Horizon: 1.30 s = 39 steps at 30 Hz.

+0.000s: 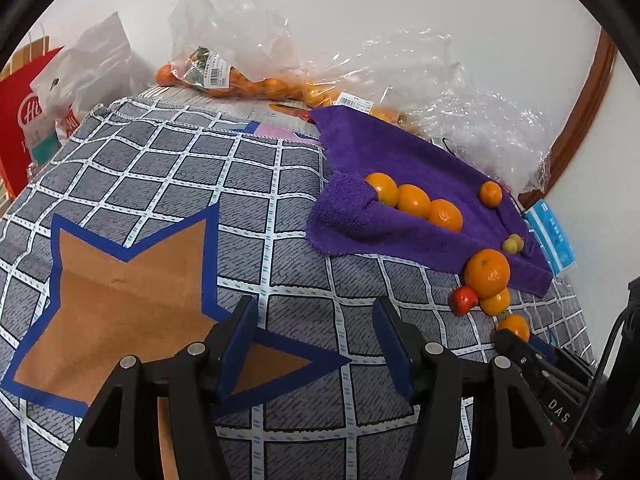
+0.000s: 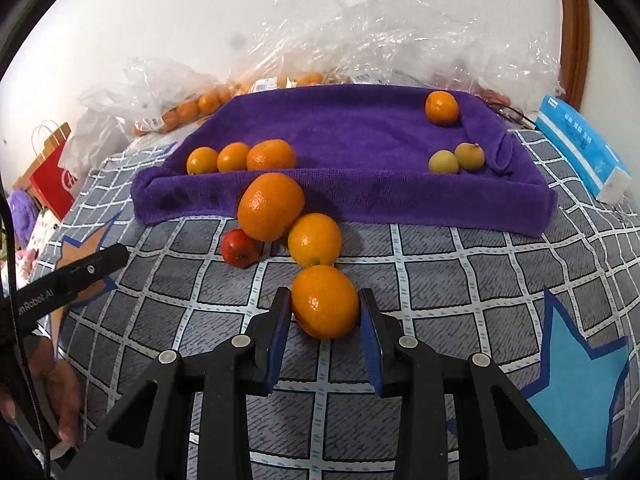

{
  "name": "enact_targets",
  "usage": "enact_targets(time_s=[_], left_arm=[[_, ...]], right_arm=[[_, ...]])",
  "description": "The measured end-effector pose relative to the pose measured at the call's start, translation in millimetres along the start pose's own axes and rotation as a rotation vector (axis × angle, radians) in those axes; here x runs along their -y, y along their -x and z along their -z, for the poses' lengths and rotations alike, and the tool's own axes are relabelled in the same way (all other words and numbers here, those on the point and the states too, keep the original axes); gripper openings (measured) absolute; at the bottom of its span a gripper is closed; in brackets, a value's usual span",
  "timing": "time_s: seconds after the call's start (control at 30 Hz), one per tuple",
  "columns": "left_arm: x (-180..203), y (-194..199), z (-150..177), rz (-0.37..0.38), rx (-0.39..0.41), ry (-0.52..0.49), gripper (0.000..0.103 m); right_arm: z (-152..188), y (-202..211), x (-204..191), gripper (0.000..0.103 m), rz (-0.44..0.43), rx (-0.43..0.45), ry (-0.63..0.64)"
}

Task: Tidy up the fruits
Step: 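Close the right gripper on an orange lying beside the towel, then lift the orange with the right gripper while the left gripper moves toward the red tomato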

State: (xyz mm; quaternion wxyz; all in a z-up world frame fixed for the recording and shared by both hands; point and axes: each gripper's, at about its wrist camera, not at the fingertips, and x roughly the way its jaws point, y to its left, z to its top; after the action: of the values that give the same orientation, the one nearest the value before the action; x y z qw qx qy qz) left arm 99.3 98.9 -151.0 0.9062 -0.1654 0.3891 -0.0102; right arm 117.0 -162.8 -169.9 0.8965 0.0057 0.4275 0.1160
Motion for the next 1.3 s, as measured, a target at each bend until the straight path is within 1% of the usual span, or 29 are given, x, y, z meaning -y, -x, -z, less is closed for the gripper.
enact_targets(time_s=[0.23, 0.33, 0.43, 0.53, 0.8, 0.9, 1.03, 1.13, 1.3], left_arm=[[-3, 1, 0, -0.003, 0.011, 0.034, 0.056], [0, 0, 0, -0.002, -0.005, 0.005, 0.056], [4, -2, -1, -0.004, -0.019, -0.025, 0.056], [6, -3, -1, -0.013, -0.028, -0.044, 0.058], [7, -5, -2, -0.017, -0.038, -0.062, 0.058], [7, -5, -2, -0.01, -0.038, -0.056, 0.059], [7, -4, -1, -0.003, -0.036, -0.055, 0.06], [8, -3, 0, 0.01, -0.039, -0.063, 0.06], [11, -1, 1, 0.026, -0.034, -0.078, 0.061]], right_arm=[[0, 0, 0, 0.034, -0.016, -0.007, 0.001], [1, 1, -2, 0.034, -0.016, 0.0, 0.016], [0, 3, 1, 0.034, -0.003, 0.005, 0.002], [1, 0, 4, 0.034, 0.001, -0.013, -0.018], [0, -1, 2, 0.034, 0.017, -0.015, -0.007], [-1, -3, 2, 0.034, 0.005, -0.029, -0.008], [0, -3, 1, 0.034, 0.007, -0.025, -0.005], [0, -2, 2, 0.033, 0.003, -0.018, -0.012], [3, 7, 5, 0.033, 0.009, 0.019, -0.017]])
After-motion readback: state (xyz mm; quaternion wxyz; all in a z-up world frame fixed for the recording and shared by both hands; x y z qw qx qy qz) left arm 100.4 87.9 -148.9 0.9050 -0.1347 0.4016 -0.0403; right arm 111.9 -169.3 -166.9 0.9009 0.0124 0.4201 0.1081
